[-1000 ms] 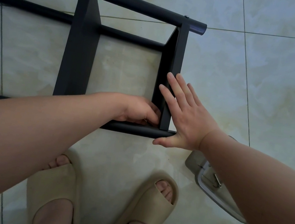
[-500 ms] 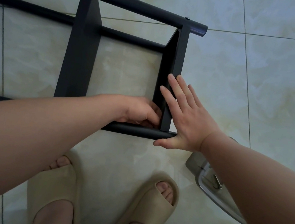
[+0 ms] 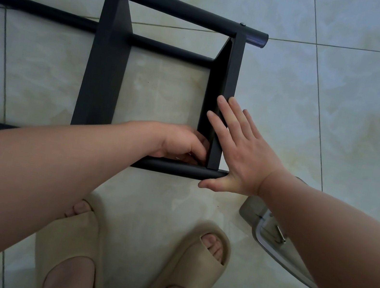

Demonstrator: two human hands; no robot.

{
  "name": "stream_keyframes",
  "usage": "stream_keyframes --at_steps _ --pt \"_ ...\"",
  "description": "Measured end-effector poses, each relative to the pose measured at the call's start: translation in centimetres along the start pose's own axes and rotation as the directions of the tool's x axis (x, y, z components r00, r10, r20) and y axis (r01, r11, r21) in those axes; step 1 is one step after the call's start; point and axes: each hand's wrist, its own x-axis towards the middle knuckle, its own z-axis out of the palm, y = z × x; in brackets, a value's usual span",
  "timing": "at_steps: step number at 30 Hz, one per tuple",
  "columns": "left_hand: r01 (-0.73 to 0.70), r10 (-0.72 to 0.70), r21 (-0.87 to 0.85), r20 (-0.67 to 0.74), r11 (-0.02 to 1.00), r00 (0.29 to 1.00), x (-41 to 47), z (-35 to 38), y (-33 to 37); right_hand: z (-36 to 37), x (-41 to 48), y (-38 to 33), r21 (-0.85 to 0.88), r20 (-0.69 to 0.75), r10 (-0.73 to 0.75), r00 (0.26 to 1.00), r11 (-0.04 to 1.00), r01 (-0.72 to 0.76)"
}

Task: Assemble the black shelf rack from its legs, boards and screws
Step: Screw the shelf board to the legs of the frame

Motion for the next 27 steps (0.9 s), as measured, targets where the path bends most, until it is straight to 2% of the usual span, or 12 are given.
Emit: stream_keyframes --at_steps 3,7,17,22,27 --pt "0.009 -0.008 -0.036 0.019 0.999 1.000 -0.03 -0.01 -0.01 -0.05 0.00 -0.01 -0.002 0.001 0.000 1.000 1.000 0.000" --pt "0.033 -0.031 0.083 -0.017 0.996 0.999 0.03 0.06 -0.13 -0.10 -0.01 -0.03 -0.006 0.005 0.000 1.000 1.000 0.000" --pt "0.017 -0.017 -0.015 -0.001 1.000 1.000 0.13 -0.14 -0.16 -0.04 -0.03 0.01 -0.014 0.004 -0.004 1.000 1.000 0.004" --pt "0.023 -0.022 0.051 -0.021 0.998 1.000 0.08 0.00 -0.28 -0.06 -0.02 -0.03 -0.004 0.009 -0.001 1.000 1.000 0.001" --pt "0.016 -0.015 0.037 -0.022 0.999 1.000 0.16 -0.13 -0.24 -0.15 -0.03 -0.07 -0.010 0.007 0.001 1.000 1.000 -0.001"
